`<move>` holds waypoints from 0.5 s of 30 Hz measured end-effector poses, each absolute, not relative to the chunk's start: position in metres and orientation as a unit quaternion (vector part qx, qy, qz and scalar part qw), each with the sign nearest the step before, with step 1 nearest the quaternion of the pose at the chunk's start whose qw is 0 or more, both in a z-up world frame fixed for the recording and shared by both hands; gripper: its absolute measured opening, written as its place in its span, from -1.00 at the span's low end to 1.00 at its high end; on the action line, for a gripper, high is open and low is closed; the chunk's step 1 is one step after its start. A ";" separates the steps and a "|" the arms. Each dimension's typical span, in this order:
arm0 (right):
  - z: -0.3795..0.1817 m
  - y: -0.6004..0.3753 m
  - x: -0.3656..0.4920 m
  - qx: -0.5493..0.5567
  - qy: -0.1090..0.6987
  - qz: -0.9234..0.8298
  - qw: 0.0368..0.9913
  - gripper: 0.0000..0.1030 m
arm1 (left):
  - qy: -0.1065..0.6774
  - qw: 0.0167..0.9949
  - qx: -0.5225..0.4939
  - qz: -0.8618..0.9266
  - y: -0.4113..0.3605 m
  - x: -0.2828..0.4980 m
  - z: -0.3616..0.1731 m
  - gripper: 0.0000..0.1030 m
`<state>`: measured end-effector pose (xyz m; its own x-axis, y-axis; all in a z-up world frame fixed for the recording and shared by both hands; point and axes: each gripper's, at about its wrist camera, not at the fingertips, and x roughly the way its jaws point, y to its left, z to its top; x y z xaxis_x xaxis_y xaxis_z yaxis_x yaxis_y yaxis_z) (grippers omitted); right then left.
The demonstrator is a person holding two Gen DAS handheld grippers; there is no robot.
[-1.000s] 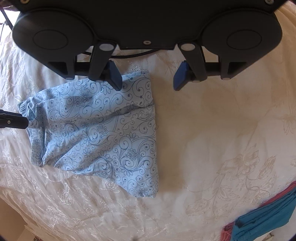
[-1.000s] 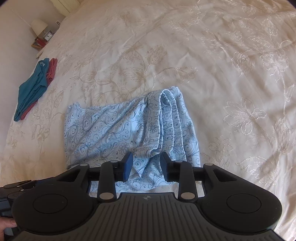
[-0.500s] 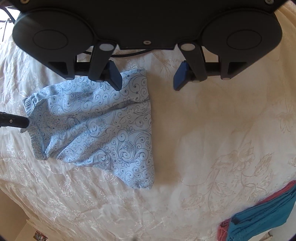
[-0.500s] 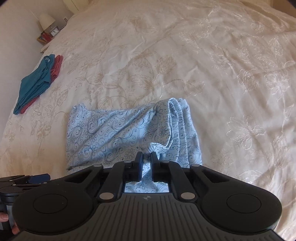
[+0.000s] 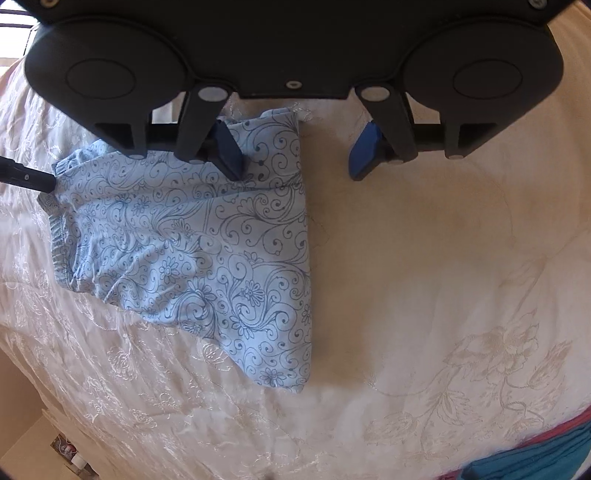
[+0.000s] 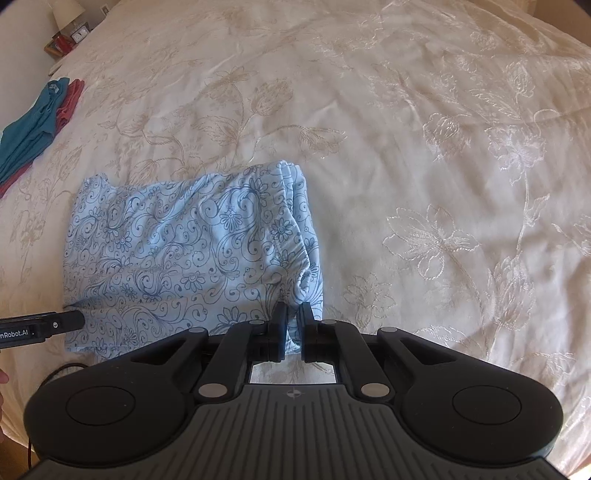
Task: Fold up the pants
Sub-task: 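Grasp the pants end with the right gripper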
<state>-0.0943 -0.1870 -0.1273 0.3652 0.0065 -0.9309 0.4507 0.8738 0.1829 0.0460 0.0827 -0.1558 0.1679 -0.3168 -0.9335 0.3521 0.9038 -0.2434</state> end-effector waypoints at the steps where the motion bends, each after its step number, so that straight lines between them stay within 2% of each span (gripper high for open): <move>1: -0.126 -0.188 -0.094 0.211 0.546 -0.139 0.799 -0.85 | 0.608 0.761 0.008 -0.225 0.083 0.044 -0.158 0.04; 3: -0.123 -0.189 -0.095 0.212 0.544 -0.137 0.800 -0.81 | 0.601 0.764 0.014 -0.233 0.083 0.037 -0.159 -0.23; 5: -0.119 -0.190 -0.096 0.211 0.540 -0.135 0.803 -0.81 | 0.589 0.771 0.020 -0.242 0.083 0.029 -0.157 -0.36; 8: -0.112 -0.191 -0.099 0.209 0.534 -0.138 0.808 -0.81 | 0.588 0.773 0.017 -0.239 0.088 0.021 -0.154 -0.43; 11: -0.107 -0.193 -0.100 0.201 0.527 -0.149 0.812 -0.81 | 0.595 0.770 0.008 -0.231 0.099 0.015 -0.156 -0.63; 15: -0.087 -0.189 -0.094 0.176 0.502 -0.143 0.835 -0.81 | 0.600 0.768 0.002 -0.224 0.112 0.011 -0.155 -0.61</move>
